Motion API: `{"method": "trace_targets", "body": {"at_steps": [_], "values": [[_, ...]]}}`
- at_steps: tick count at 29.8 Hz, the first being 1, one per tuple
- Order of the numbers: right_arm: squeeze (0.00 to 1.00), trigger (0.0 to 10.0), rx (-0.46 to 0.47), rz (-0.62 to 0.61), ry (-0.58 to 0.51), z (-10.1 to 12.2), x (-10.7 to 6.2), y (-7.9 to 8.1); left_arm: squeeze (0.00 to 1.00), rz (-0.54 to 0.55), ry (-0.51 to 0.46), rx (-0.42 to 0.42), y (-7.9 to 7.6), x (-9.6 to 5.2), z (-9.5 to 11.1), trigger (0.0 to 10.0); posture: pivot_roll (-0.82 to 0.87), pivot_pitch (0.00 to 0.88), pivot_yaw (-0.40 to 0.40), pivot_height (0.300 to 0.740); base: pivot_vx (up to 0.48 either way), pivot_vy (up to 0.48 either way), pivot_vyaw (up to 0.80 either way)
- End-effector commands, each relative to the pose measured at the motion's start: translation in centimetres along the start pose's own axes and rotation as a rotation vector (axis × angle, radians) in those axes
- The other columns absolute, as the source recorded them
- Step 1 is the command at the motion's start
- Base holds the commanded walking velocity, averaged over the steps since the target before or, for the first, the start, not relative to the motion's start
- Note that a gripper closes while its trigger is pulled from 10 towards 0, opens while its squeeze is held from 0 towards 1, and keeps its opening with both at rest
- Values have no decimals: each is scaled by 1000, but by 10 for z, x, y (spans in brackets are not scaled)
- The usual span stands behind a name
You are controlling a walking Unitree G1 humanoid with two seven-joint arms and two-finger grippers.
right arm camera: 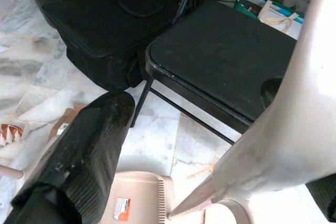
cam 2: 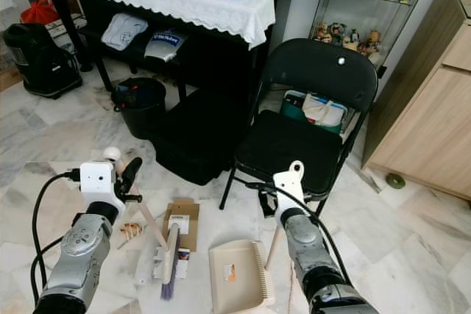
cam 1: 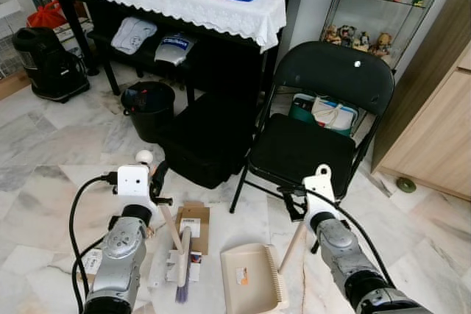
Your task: Sweep floor
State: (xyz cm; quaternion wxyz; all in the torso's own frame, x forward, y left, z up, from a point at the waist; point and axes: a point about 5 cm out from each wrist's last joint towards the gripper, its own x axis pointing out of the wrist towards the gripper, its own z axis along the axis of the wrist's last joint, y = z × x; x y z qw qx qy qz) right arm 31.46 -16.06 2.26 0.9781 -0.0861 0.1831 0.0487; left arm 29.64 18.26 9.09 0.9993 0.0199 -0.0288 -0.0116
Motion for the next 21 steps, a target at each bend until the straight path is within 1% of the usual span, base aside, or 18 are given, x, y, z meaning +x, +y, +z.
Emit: {"method": "trace_targets", "body": {"at_steps": [1, 6, 21], "values": [[0, 10000, 11, -14, 1, -2, -1, -1, 0, -11, 0, 6, -1, -1, 0, 10000, 49, 37, -50, 740, 0, 0, 0], [0, 10000, 43, -51, 28, -6, -2, -4, 0, -11, 0, 6, -1, -1, 0, 10000, 51, 41, -50, 740, 0, 0, 0], [0, 10000, 82, -100, 47, -9, -3, -11, 0, -7, -1, 8, 0, -1, 0, 10000, 50, 50, -49, 740, 0, 0, 0]]}}
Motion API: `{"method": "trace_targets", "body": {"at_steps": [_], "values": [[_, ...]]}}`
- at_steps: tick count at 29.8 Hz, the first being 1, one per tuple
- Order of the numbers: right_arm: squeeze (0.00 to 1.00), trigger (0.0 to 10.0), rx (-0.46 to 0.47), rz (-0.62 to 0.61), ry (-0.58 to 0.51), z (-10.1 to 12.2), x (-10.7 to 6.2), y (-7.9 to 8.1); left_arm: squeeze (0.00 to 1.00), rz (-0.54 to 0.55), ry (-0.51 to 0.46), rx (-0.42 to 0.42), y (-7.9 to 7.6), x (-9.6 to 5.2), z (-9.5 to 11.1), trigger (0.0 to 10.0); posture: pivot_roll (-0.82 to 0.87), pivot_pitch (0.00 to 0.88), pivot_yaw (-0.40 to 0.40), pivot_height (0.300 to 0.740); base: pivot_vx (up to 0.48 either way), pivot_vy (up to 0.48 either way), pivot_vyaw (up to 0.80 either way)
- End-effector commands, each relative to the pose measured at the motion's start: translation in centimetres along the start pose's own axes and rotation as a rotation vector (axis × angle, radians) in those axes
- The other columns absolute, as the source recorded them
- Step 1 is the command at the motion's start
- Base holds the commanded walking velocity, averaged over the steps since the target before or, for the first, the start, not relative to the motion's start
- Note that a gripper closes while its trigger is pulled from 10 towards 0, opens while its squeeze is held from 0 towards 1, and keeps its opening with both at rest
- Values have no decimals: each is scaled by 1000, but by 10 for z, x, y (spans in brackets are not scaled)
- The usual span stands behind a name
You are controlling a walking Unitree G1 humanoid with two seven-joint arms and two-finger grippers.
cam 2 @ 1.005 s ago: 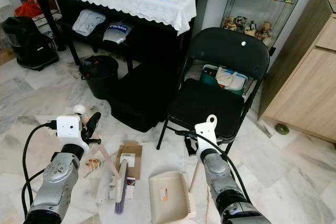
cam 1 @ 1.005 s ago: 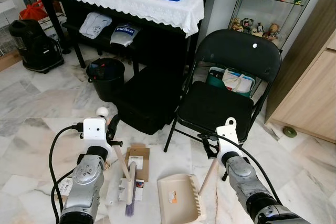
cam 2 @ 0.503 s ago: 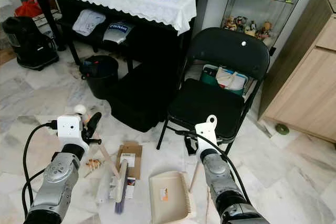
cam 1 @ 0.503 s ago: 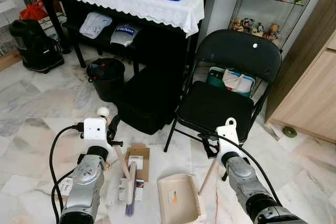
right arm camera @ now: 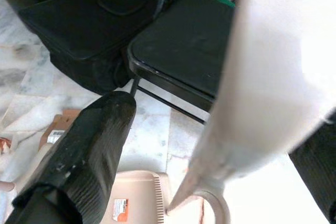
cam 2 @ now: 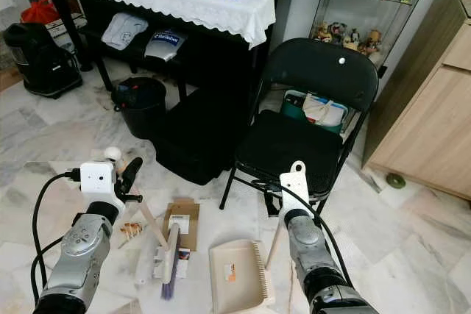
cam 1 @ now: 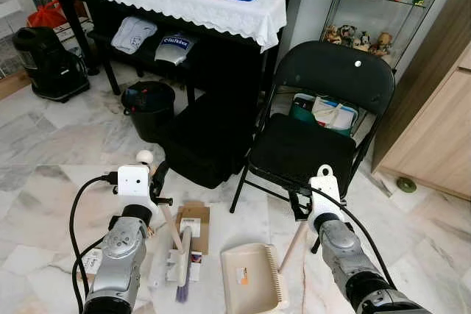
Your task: Sweep floor
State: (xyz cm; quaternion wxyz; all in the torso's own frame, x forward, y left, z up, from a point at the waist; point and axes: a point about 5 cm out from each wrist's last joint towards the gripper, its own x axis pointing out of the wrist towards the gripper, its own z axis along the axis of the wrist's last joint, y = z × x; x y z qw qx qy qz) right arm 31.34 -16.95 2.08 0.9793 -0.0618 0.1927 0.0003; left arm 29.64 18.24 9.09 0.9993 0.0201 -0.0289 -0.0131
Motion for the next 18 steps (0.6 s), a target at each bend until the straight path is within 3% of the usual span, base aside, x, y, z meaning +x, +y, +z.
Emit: {"method": "trace_targets", "body": {"at_steps": [1, 2, 3, 6, 7, 18], "values": [[0, 10000, 16, -16, 25, -6, -2, -3, 0, -3, -1, 8, 0, -1, 0, 10000, 50, 50, -49, 740, 0, 0, 0], [0, 4627, 17, -16, 26, -6, -2, -2, 0, -2, -1, 8, 0, -1, 1, 10000, 50, 50, -48, 740, 0, 0, 0], [0, 431, 18, -16, 27, -6, -2, -2, 0, -1, -2, 9, 0, -1, 1, 10000, 50, 51, -47, 740, 0, 0, 0], [0, 431, 19, -16, 27, -6, -2, -2, 0, -1, -2, 9, 0, -1, 1, 10000, 50, 51, -47, 740, 0, 0, 0], [0, 0, 19, -16, 31, -7, -2, -1, 0, -1, -1, 10, 1, -1, 1, 10000, 51, 52, -47, 740, 0, 0, 0], [0, 0, 19, -11, 40, -8, -2, 0, 0, -4, 2, 12, 1, -1, 1, 10000, 51, 57, -46, 740, 0, 0, 0]]}}
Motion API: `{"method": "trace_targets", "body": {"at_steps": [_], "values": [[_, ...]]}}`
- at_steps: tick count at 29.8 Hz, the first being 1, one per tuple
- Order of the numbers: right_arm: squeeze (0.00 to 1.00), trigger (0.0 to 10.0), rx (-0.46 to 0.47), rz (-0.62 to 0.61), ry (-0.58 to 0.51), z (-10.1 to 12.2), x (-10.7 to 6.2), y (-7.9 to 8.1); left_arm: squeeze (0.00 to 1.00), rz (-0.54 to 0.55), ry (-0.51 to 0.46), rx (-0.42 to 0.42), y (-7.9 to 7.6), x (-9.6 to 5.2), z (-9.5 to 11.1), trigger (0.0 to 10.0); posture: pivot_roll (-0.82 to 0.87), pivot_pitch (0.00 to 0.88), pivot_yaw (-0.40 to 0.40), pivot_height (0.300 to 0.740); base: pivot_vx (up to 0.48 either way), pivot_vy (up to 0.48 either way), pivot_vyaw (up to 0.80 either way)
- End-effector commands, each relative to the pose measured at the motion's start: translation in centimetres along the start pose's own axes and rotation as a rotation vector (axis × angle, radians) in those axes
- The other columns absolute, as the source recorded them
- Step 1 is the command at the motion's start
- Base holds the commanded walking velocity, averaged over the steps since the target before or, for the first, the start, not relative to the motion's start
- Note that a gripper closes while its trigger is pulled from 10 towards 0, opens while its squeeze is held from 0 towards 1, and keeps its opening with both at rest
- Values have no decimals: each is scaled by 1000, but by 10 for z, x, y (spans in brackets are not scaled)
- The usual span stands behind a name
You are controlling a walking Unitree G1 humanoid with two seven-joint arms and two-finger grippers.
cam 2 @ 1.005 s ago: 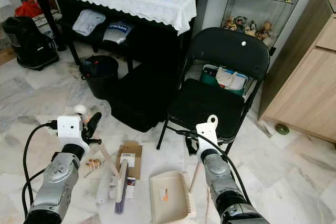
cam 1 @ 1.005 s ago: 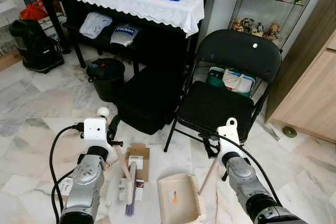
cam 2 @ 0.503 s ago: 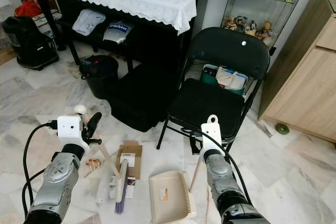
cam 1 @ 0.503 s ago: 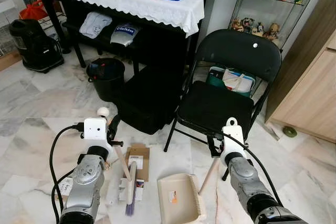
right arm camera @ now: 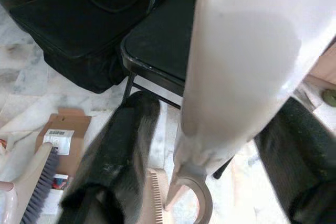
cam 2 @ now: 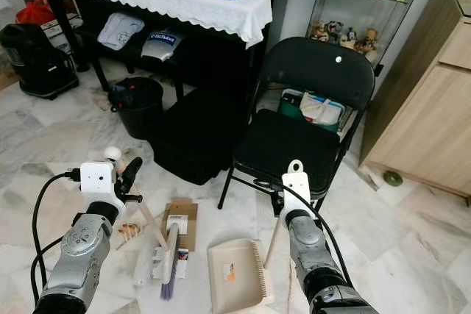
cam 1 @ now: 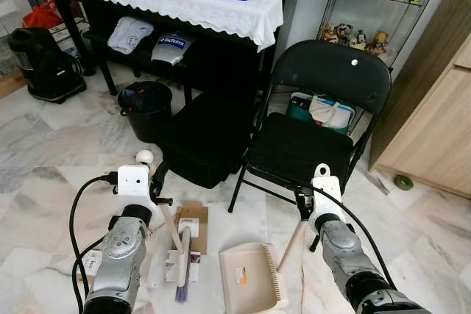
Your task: Sweep floor
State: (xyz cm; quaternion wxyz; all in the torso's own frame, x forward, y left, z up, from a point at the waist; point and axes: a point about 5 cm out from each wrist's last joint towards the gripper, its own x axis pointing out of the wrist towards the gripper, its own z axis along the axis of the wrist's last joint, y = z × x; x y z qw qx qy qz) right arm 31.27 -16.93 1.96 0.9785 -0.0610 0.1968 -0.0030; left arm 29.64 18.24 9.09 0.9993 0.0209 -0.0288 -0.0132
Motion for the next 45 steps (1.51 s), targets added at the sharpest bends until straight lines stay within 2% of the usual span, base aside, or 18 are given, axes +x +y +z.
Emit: {"method": "trace_targets", "body": {"at_steps": [1, 12, 22, 23, 24, 25, 29, 35, 45], "values": [[0, 0, 16, -6, 31, -7, -2, -1, 0, -4, 2, 11, 0, -1, 1, 10000, 51, 57, -46, 740, 0, 0, 0], [0, 0, 27, 1, 12, -4, -1, 0, 0, -4, 4, 12, 0, -1, 0, 10000, 52, 56, -45, 740, 0, 0, 0], [0, 0, 78, 6, -128, 18, 1, 3, 0, 26, -31, 17, 5, 1, 6, 10000, 54, 47, -48, 740, 0, 0, 0], [0, 3255, 87, 2, -140, 20, 1, 3, 0, 30, -37, 18, 5, 1, 7, 10000, 54, 44, -49, 740, 0, 0, 0], [0, 4902, 91, 0, -148, 21, 1, 2, 0, 34, -41, 18, 6, 1, 8, 10000, 54, 44, -49, 740, 0, 0, 0], [0, 10000, 98, -1, -157, 22, 1, 2, 0, 40, -50, 19, 7, 1, 10, 10000, 53, 43, -49, 740, 0, 0, 0], [0, 10000, 125, -17, -210, 29, 1, 1, 0, 70, -111, 20, 12, 1, 22, 10000, 55, 38, -51, 740, 0, 0, 0], [0, 10000, 135, -23, -227, 30, 0, 2, 0, 101, -149, 40, 17, 3, 31, 10000, 58, 33, -51, 740, 0, 0, 0], [0, 10000, 129, -9, -195, 23, 0, 11, 0, 130, -119, 41, 19, 4, 25, 10000, 54, 21, -49, 740, 0, 0, 0]]}}
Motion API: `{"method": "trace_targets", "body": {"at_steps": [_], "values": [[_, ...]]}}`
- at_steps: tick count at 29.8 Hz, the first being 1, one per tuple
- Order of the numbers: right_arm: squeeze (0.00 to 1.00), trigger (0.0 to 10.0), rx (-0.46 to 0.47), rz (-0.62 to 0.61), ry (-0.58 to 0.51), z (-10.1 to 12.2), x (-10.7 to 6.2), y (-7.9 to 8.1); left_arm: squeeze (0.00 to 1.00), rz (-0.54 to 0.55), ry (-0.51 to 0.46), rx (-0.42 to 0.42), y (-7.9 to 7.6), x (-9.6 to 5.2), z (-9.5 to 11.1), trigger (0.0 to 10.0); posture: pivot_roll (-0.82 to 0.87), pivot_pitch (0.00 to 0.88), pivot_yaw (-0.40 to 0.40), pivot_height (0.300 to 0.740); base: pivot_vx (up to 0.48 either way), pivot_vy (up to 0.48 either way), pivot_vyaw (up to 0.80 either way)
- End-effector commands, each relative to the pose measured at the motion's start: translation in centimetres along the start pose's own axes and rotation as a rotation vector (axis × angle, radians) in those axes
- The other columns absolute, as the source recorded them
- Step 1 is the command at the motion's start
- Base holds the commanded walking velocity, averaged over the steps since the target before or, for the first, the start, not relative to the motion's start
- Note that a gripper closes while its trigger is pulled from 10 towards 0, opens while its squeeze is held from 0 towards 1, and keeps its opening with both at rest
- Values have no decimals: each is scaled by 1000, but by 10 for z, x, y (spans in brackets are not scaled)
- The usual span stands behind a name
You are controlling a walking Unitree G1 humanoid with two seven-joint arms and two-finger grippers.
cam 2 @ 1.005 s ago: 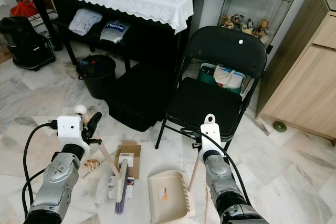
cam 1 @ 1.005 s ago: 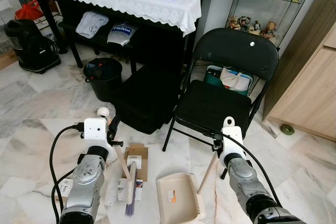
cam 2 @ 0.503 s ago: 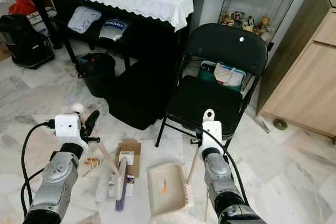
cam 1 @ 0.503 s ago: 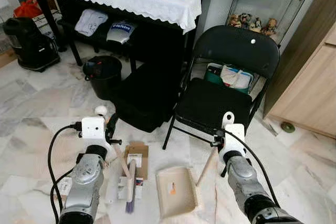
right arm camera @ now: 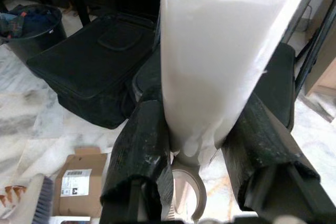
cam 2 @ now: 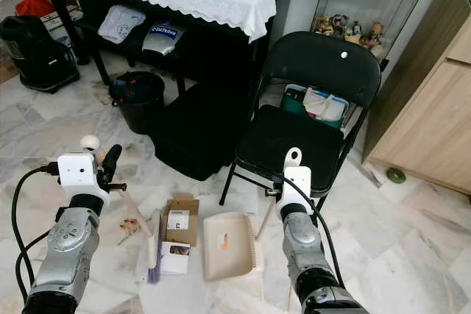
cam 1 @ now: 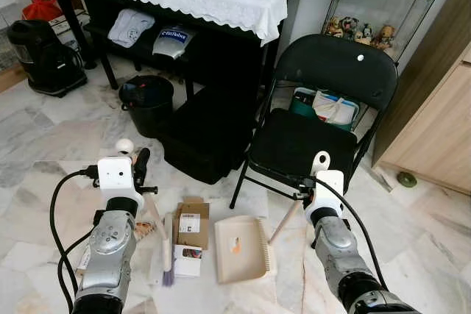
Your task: Sweep floor
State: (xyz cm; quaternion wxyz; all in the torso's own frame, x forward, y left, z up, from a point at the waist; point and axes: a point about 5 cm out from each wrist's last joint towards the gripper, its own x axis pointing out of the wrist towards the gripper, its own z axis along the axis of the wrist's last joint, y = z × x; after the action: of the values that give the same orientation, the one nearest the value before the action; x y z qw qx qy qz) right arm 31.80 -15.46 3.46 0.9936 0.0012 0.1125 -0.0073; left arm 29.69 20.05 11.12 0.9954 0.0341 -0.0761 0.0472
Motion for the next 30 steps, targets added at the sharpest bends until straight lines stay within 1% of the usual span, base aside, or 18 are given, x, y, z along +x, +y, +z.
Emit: {"method": "trace_targets", "body": {"at_steps": [1, 6, 26, 30], "values": [[0, 10000, 0, -15, -21, 5, 2, -1, 0, 10, -23, 6, -1, 3, 4, 10000, 54, 21, -49, 740, 0, 0, 0], [0, 10000, 2, -24, -12, 3, 1, 0, 0, 13, -19, 4, 0, 2, 4, 10000, 57, 33, -48, 740, 0, 57, 0], [0, 10000, -1, -34, -2, 1, 1, -1, 0, 16, -19, 5, 0, 4, 4, 10000, 58, 44, -47, 740, 0, 425, 0], [0, 10000, -6, -39, 2, 1, 1, -1, 0, 8, -20, 13, -2, 3, 4, 10000, 58, 47, -47, 740, 0, 0, 0]]}}
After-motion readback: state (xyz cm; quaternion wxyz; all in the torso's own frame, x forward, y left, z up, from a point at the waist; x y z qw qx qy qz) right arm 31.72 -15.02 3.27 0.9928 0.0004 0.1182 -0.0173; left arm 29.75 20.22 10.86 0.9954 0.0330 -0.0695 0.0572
